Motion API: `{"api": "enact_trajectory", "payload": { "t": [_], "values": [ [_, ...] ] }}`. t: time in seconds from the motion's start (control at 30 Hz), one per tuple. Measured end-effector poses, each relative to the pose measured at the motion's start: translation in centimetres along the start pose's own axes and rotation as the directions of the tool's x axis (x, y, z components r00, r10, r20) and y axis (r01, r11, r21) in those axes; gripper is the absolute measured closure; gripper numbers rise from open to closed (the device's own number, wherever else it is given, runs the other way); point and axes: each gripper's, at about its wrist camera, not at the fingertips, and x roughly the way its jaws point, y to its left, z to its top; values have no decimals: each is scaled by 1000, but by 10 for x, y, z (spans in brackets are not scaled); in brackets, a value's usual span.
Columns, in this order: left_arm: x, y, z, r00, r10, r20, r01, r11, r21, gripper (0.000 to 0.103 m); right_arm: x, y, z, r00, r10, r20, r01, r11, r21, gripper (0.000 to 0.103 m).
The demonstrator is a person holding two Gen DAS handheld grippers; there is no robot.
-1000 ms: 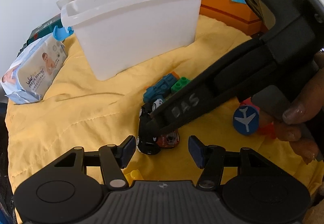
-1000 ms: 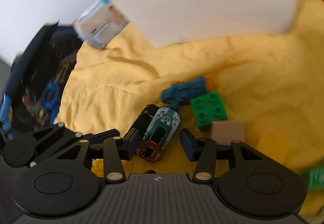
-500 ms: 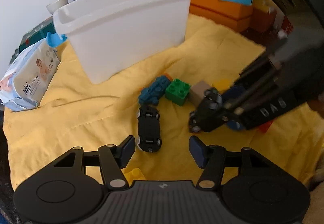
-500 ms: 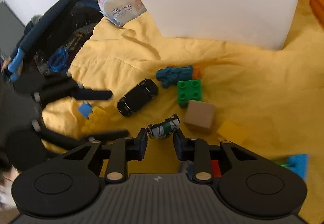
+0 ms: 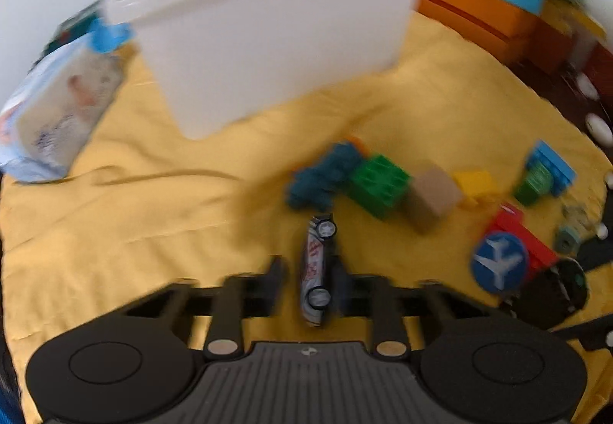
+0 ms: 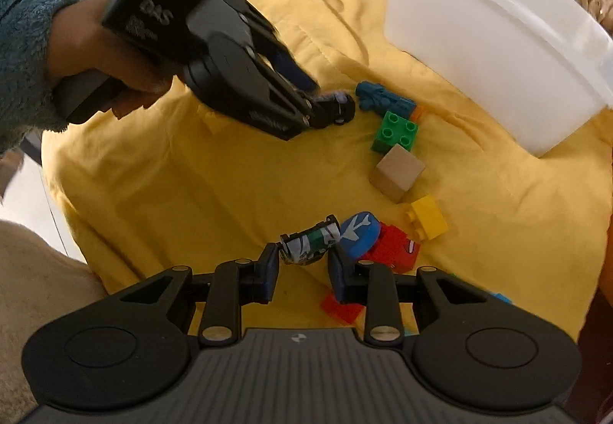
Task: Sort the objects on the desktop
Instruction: 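Grasp a white-red car with the left tool while the right tool grasps a red-green car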
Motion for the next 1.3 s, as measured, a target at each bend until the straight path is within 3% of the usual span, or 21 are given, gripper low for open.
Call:
{"api": "enact_trajectory", "payload": {
  "t": [0.1, 0.2, 0.27, 0.37, 0.47, 0.57, 0.67, 0.73, 0.8, 1.0, 1.17, 1.23, 1.3],
  "values": [
    [-8, -27, -7, 999, 29, 28, -32, 994, 108, 78, 1, 5, -6, 1000, -11, 5, 12, 1000, -26, 72],
    [-15, -45, -17, 999, 6, 44, -12, 990, 143, 69, -3, 13, -13, 997, 45, 58, -42, 998, -46, 69],
    [-19, -49, -23, 999, -2, 42, -3, 992, 130, 69, -8, 13, -17, 992, 86, 90, -84, 996, -29, 68],
    [-30, -49, -31, 999, 4, 41, -8, 995, 98, 67, -14, 9, -23, 991, 76, 111, -75, 997, -13, 67],
    [-39, -43, -36, 998, -8, 55, 5, 998, 62, 58, -17, -1, -29, 985, 103, 136, -108, 994, 32, 64],
    [-34, -39, -34, 999, -4, 34, 3, 1000, 14, 58, -13, 4, -28, 987, 106, 121, -109, 994, 22, 65],
    [-25, -45, -29, 999, -15, 32, 15, 1000, 14, 58, -19, 8, -32, 986, 97, 134, -102, 994, 28, 54],
    [-11, -48, -26, 1000, -12, -3, 12, 1000, 9, 58, -21, 6, -37, 988, 86, 129, -90, 996, 28, 55],
    [-11, -46, -25, 1000, -17, 19, 18, 1000, -23, 70, -20, 8, -40, 990, 78, 118, -79, 997, 4, 55],
    [-24, -33, -36, 999, 32, 15, -31, 997, -64, 70, -13, 32, -48, 987, 62, 149, -39, 987, -155, 66],
    [-41, -31, -55, 999, 46, 4, -46, 993, -113, 70, 12, 46, -55, 988, -53, 143, 85, 969, -230, 67],
    [-47, -35, -63, 999, 46, 1, -46, 991, -126, 70, 18, 49, -58, 981, -110, 160, 148, 958, -245, 72],
    [-49, -41, -68, 999, 52, 0, -52, 991, -126, 70, 19, 44, -58, 978, -121, 171, 155, 967, -201, 81]
  ]
}}
